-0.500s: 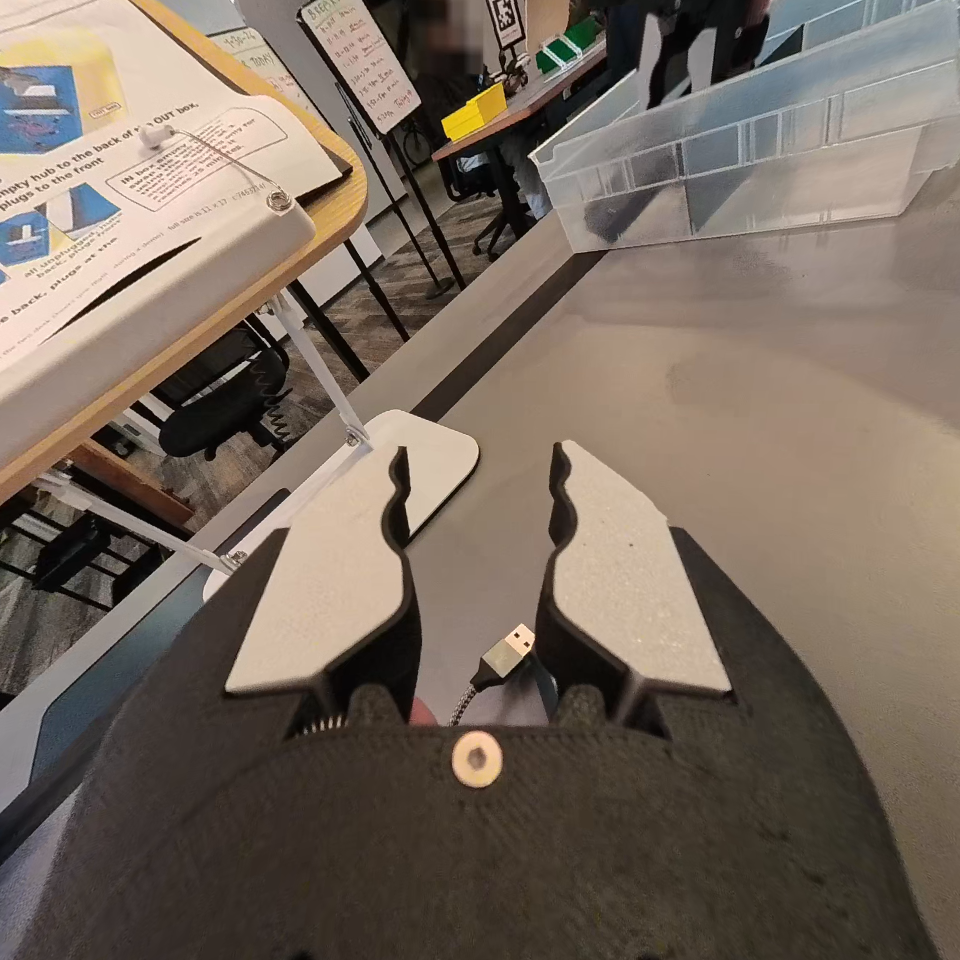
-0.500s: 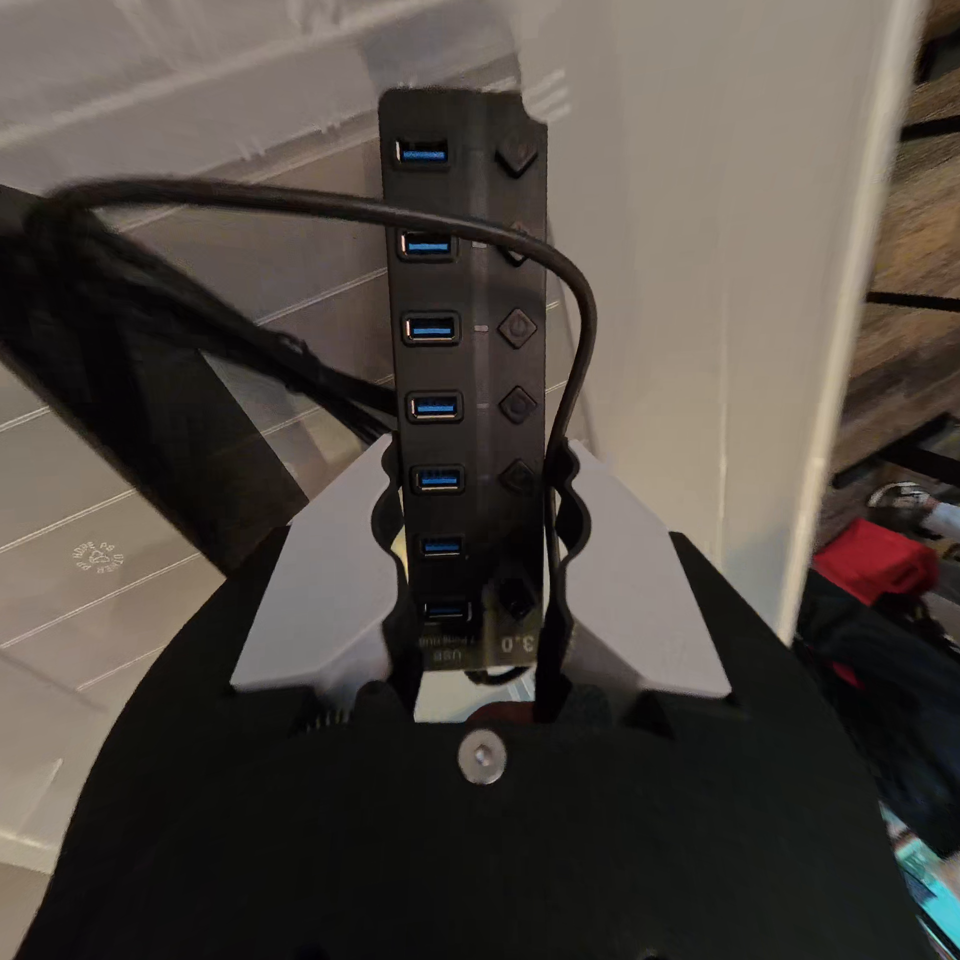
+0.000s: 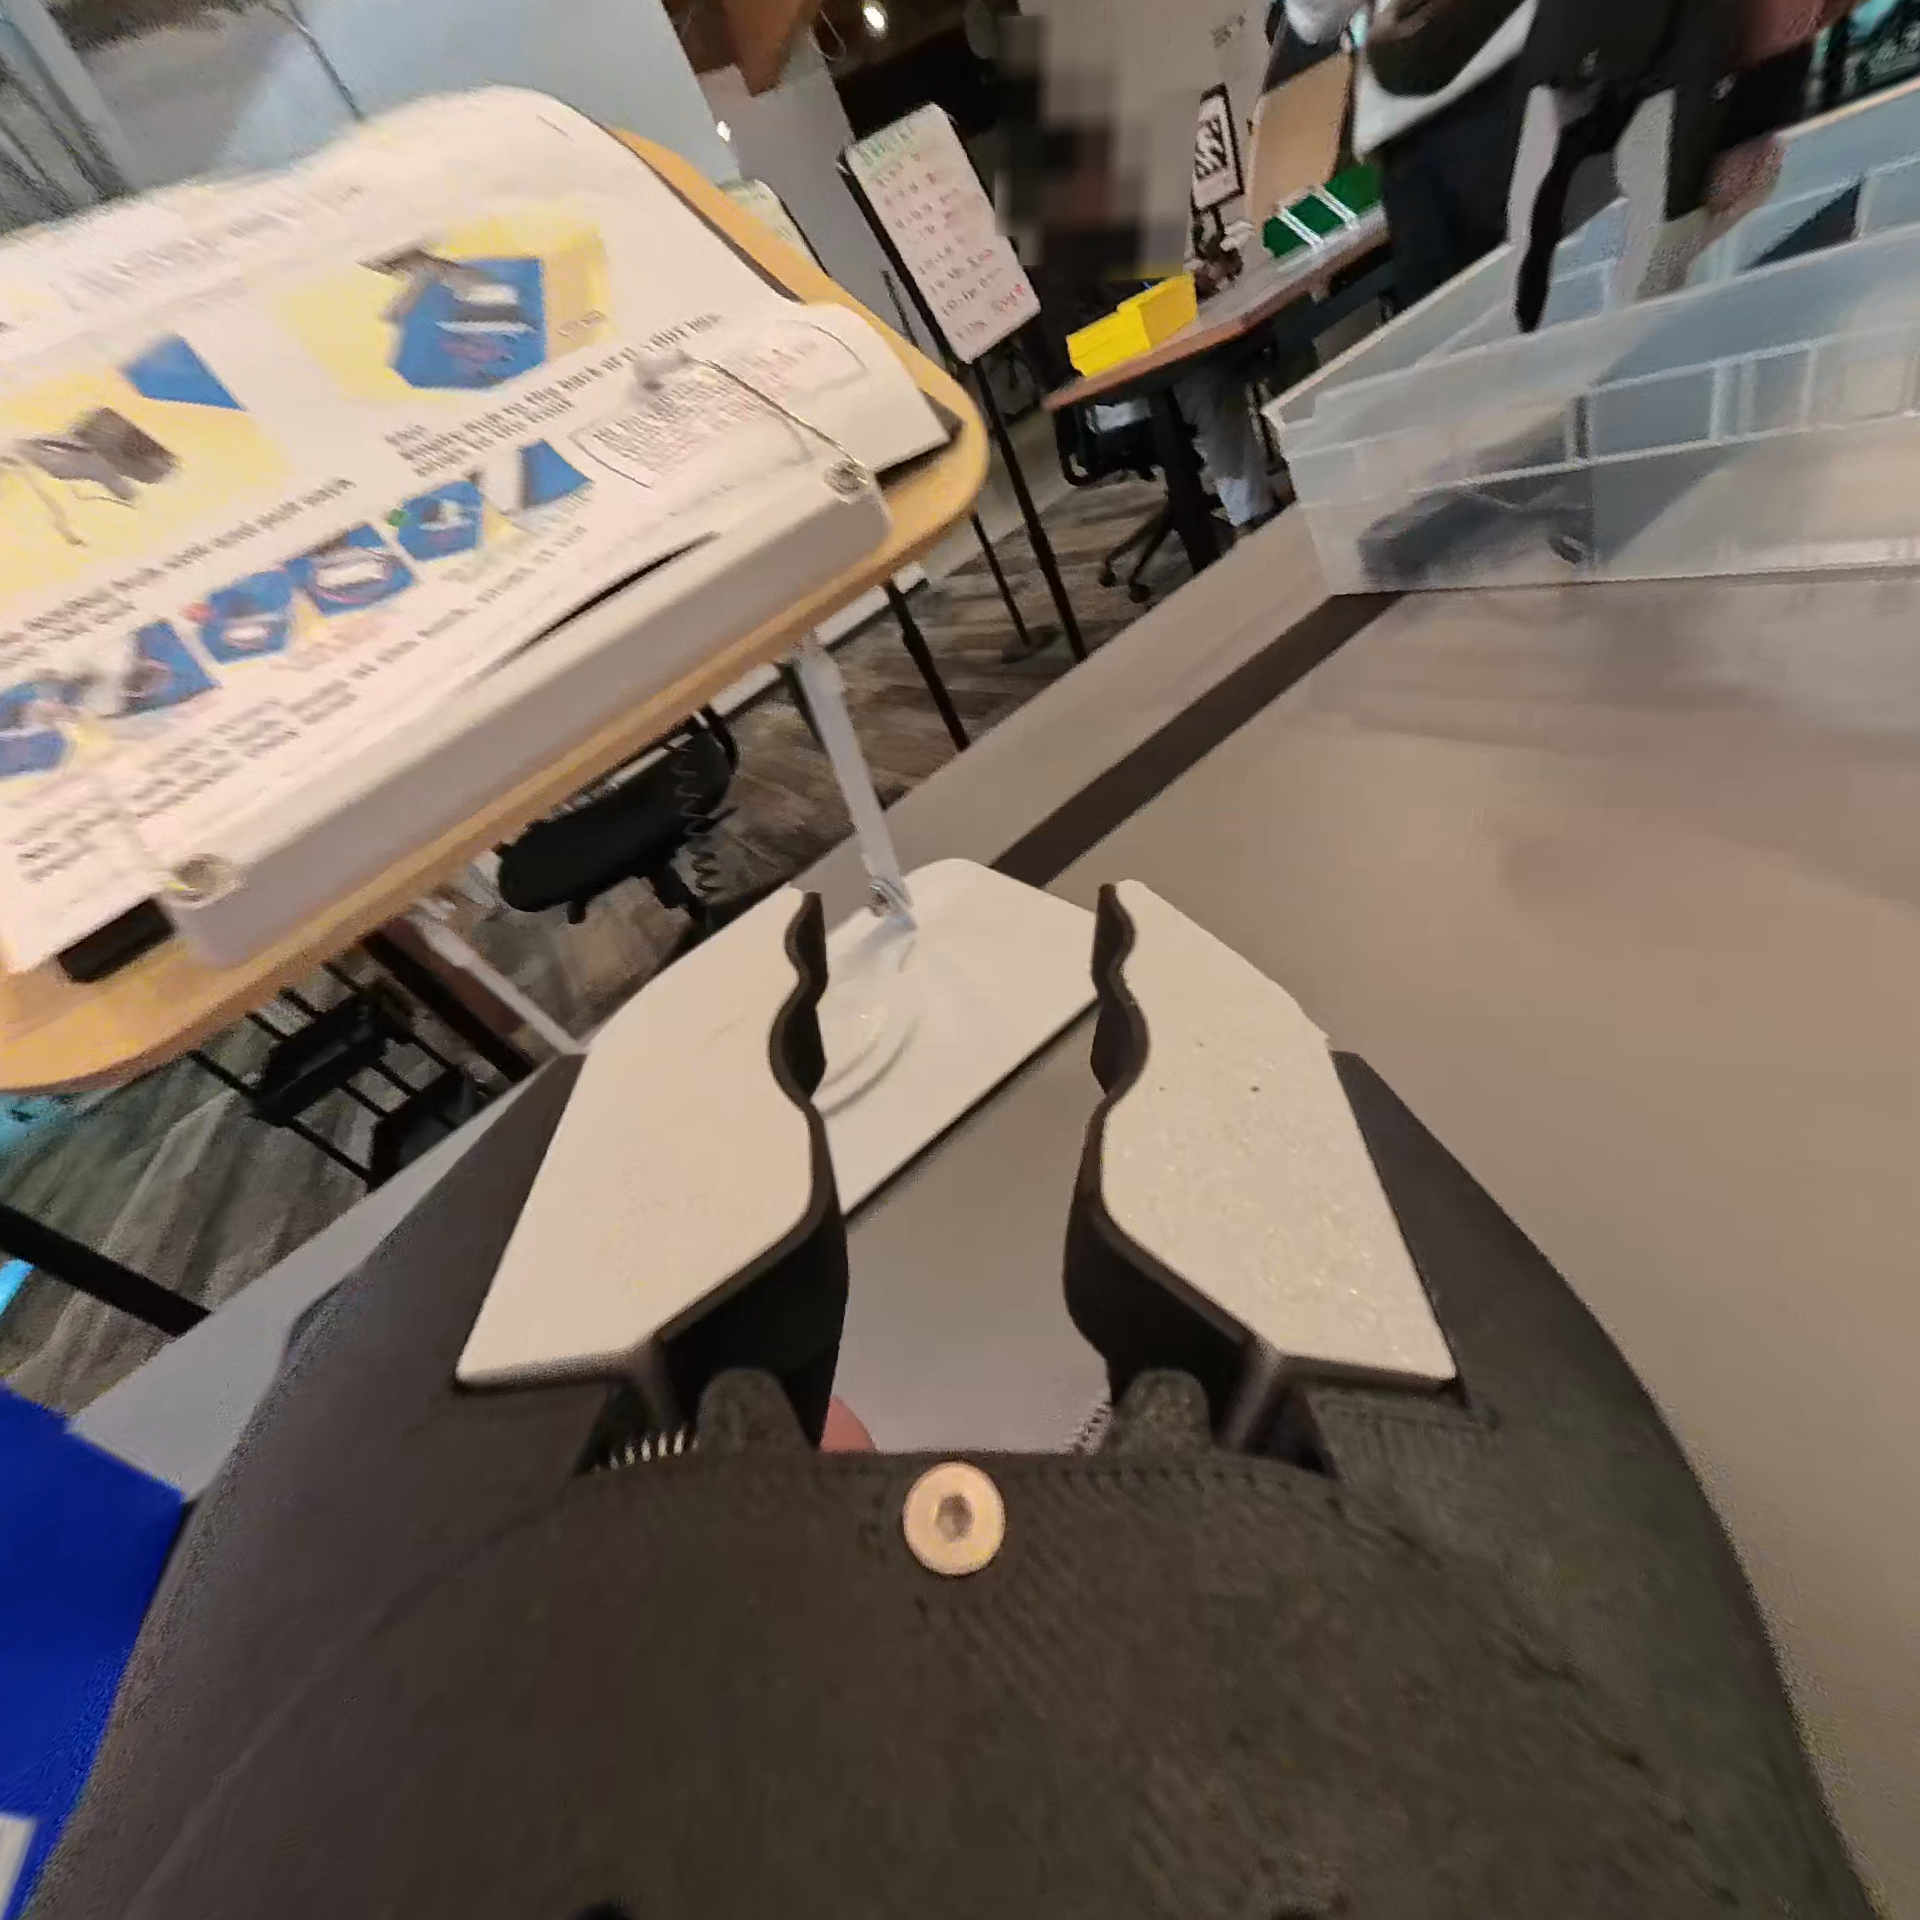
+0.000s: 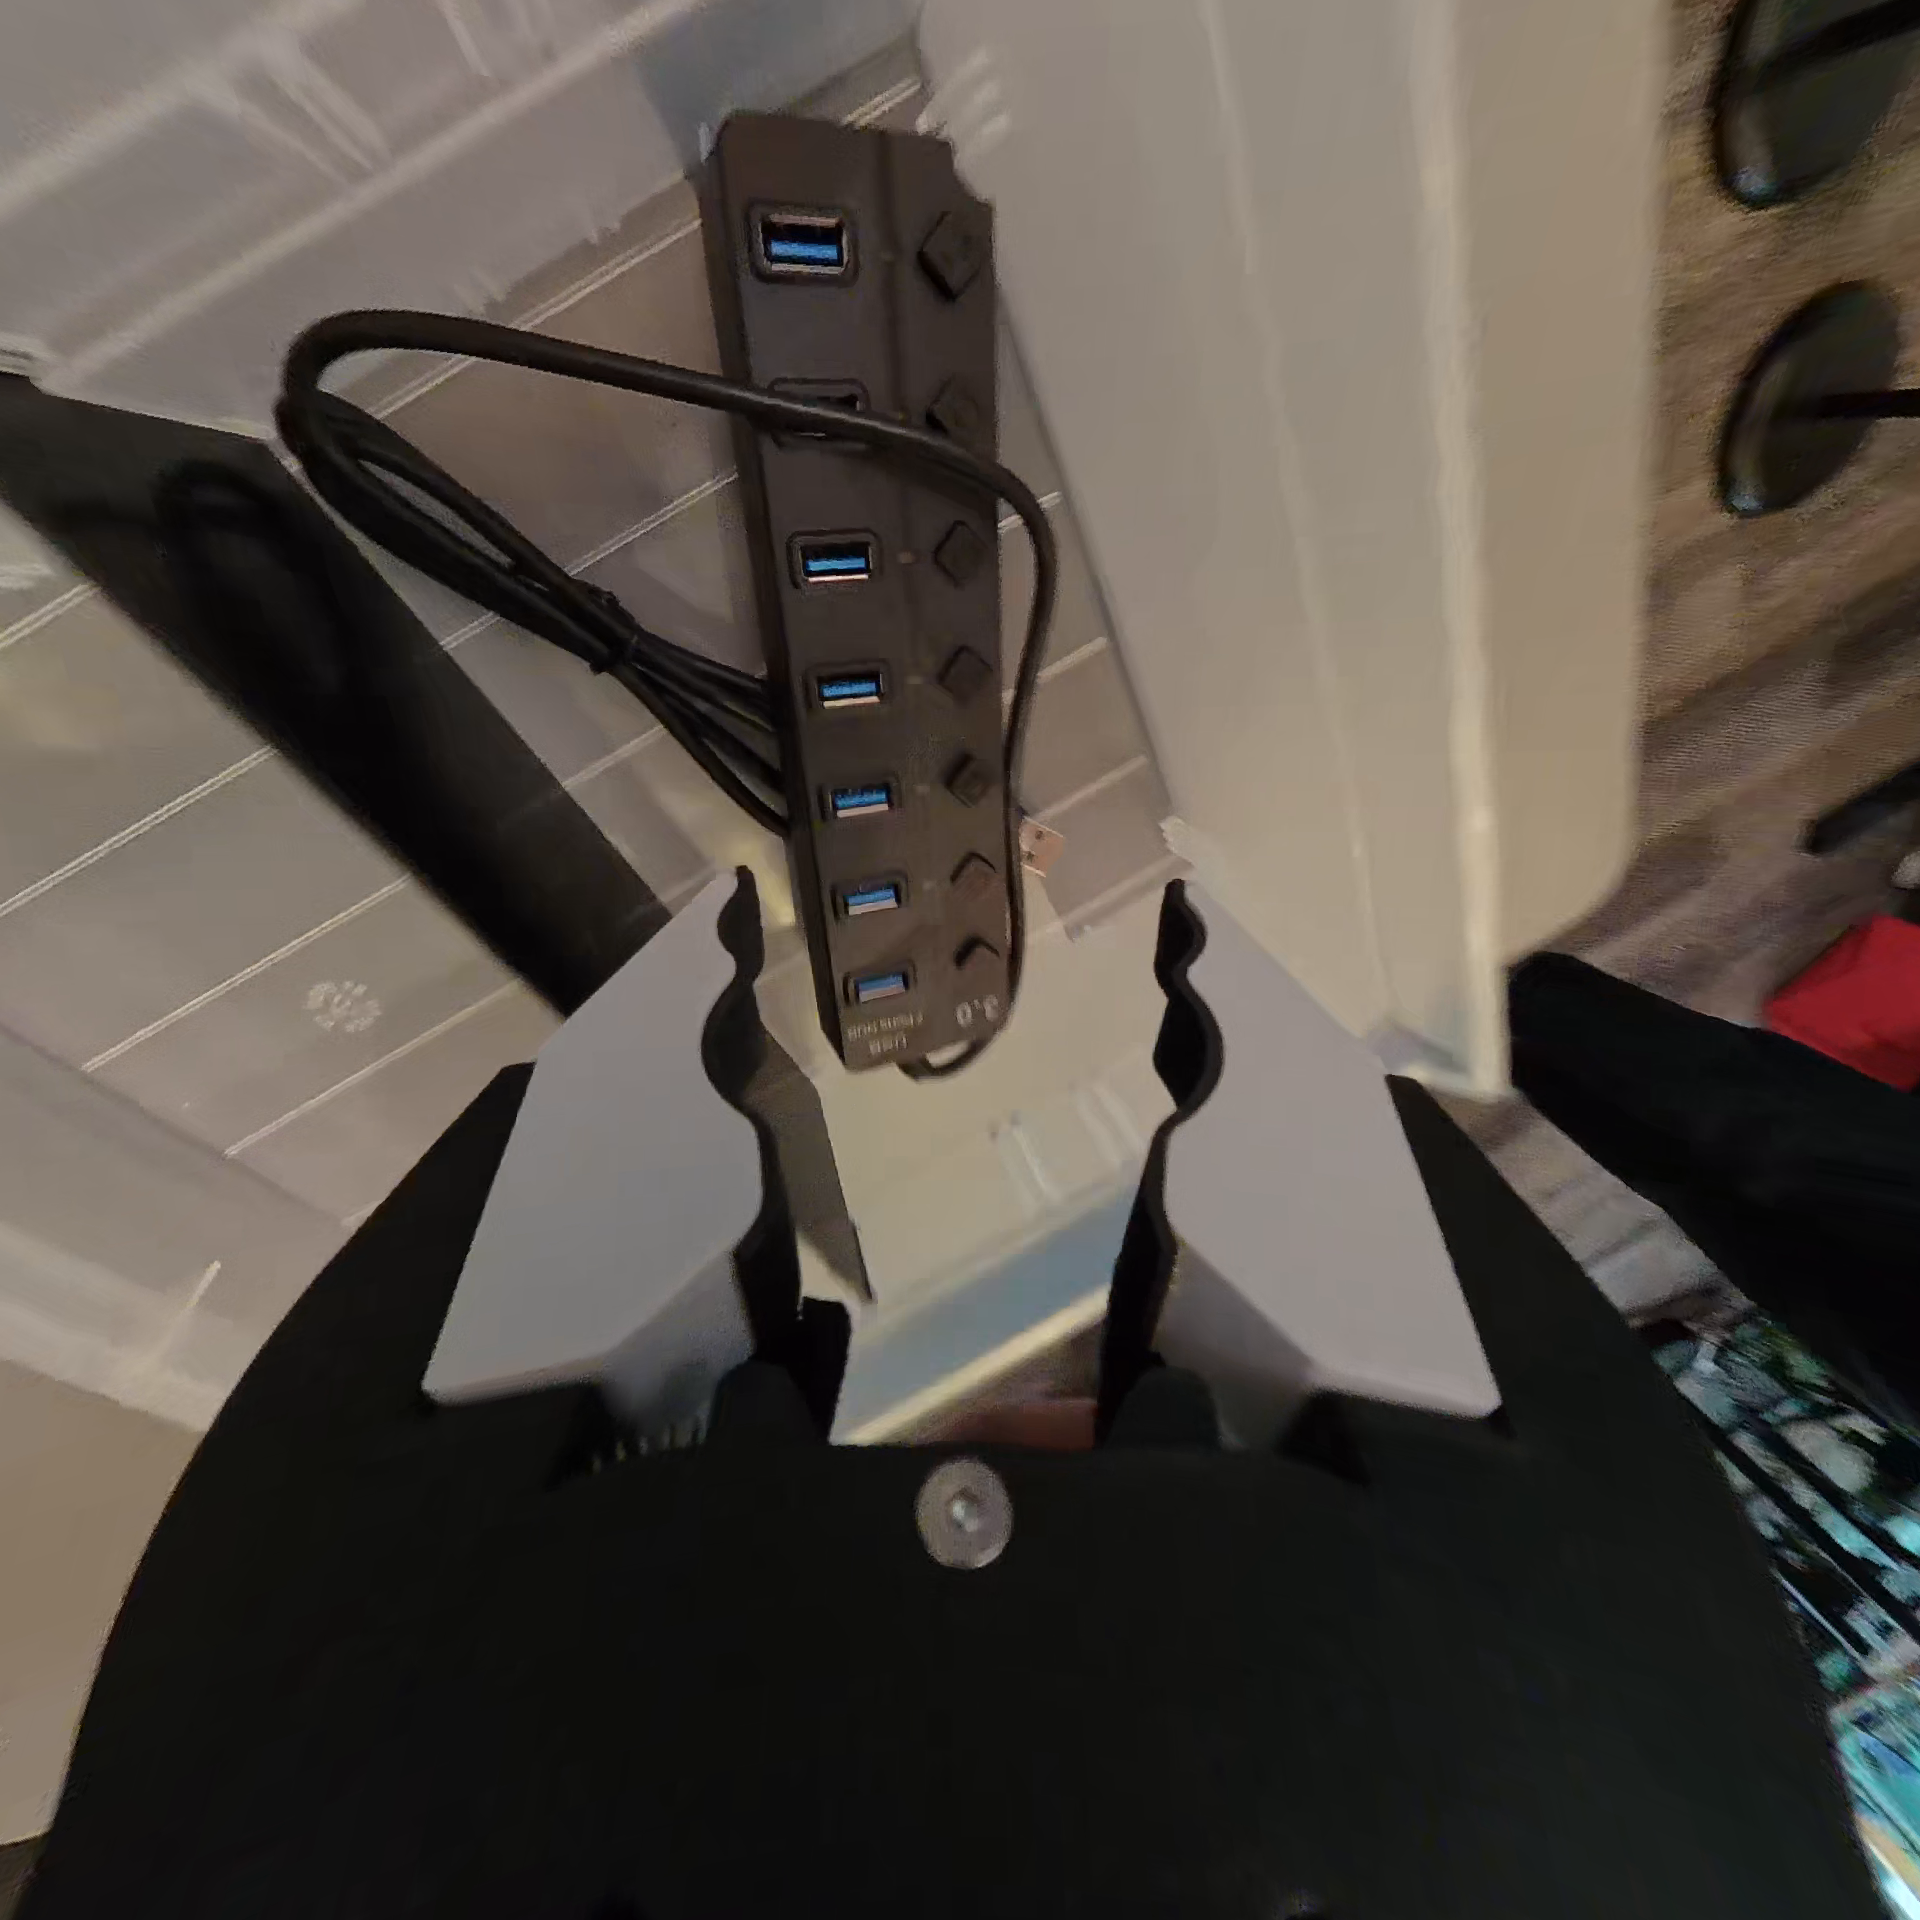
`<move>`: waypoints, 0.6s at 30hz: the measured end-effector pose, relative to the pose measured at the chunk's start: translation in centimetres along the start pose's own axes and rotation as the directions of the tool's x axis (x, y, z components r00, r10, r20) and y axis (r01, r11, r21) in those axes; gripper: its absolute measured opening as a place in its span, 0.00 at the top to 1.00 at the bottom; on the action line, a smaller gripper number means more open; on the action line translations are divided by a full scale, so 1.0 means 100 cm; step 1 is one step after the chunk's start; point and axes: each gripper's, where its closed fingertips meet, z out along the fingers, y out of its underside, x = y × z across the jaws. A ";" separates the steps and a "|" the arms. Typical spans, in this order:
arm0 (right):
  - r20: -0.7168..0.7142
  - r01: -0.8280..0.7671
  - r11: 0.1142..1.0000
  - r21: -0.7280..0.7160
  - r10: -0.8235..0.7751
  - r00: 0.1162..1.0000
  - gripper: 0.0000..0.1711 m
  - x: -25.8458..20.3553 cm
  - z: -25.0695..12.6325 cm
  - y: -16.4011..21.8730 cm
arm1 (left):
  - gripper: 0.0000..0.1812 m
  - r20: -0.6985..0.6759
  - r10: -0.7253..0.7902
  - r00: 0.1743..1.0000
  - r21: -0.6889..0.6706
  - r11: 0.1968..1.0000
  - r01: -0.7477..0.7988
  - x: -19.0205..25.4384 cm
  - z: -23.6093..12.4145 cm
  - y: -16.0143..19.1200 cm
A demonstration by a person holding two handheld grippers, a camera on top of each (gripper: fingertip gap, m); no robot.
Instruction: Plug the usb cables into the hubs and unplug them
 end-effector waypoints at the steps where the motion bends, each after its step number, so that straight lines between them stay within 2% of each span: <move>1: -0.041 0.013 1.000 0.015 -0.013 0.999 0.57 0.000 -0.016 -0.003 | 0.74 0.026 0.012 1.000 0.010 1.000 -0.013 -0.007 -0.002 -0.001; 3: -0.131 0.064 0.991 0.116 -0.048 0.990 0.61 -0.009 -0.057 -0.027 | 0.75 0.077 -0.005 0.997 0.030 1.000 0.003 -0.024 -0.006 -0.003; 5: -0.182 0.143 0.968 0.205 -0.106 0.978 0.63 -0.040 -0.100 -0.059 | 0.77 0.112 -0.036 0.993 0.033 0.999 0.033 -0.039 -0.009 -0.002; 8: -0.193 0.292 0.878 0.380 -0.233 0.953 0.62 -0.123 -0.150 -0.129 | 0.81 0.160 -0.032 0.987 0.031 0.999 0.027 -0.055 -0.013 0.003; 10: -0.198 0.412 0.778 0.474 -0.362 0.911 0.63 -0.190 -0.168 -0.176 | 0.81 0.199 -0.015 0.980 0.016 1.000 0.012 -0.066 -0.015 0.007; 14: -0.134 0.523 0.609 0.596 -0.566 0.813 0.64 -0.319 -0.164 -0.249 | 0.81 0.246 -0.039 0.968 0.011 0.999 0.037 -0.083 -0.020 0.014; 18: -0.060 0.569 0.556 0.606 -0.681 0.730 0.68 -0.396 -0.124 -0.297 | 0.81 0.281 -0.071 0.957 0.007 0.997 0.072 -0.098 -0.023 0.022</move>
